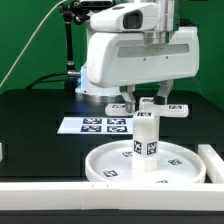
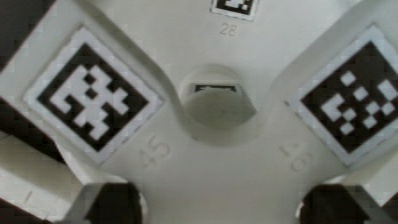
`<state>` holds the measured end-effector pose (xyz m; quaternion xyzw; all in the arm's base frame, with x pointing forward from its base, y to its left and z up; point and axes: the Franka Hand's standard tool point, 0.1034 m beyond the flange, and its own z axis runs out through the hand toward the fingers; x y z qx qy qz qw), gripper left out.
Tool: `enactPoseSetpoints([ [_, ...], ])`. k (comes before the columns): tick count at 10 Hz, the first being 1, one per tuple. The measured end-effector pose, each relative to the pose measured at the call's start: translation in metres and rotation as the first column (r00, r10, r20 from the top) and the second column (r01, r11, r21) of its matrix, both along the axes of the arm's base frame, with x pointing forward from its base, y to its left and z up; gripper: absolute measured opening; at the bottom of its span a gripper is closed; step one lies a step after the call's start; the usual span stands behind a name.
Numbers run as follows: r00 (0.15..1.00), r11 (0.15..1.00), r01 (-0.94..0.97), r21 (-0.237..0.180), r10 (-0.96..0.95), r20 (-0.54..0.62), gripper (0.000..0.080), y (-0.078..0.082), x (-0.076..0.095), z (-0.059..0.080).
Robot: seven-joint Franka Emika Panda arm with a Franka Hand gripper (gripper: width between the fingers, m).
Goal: Assemble round table
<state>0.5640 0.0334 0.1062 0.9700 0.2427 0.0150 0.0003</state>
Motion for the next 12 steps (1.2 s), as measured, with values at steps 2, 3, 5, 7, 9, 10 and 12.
enactPoseSetpoints([
  [2,0.965,0.965,0.263,0.020,-0.263,0.001,0.0442,-0.0002,-0.0006,-0.0006],
  [3,0.911,0.911,0.411,0.035,-0.411,-0.004,0.0442,0.0006,-0.0005,-0.0008],
  [5,0.737,0.735,0.675,0.059,-0.675,-0.031,0.0442,0.0017,-0.0005,-0.0008],
  [7,0.677,0.676,0.736,0.040,-0.735,-0.025,0.0442,0.0050,-0.0007,-0.0008],
  [9,0.551,0.549,0.834,0.044,-0.834,-0.036,0.0442,0.0044,-0.0006,-0.0008],
  [10,0.502,0.500,0.865,0.044,-0.864,-0.039,0.0442,0.0046,-0.0006,-0.0008],
  [12,0.358,0.356,0.934,0.043,-0.933,-0.047,0.0442,0.0045,-0.0006,-0.0009],
])
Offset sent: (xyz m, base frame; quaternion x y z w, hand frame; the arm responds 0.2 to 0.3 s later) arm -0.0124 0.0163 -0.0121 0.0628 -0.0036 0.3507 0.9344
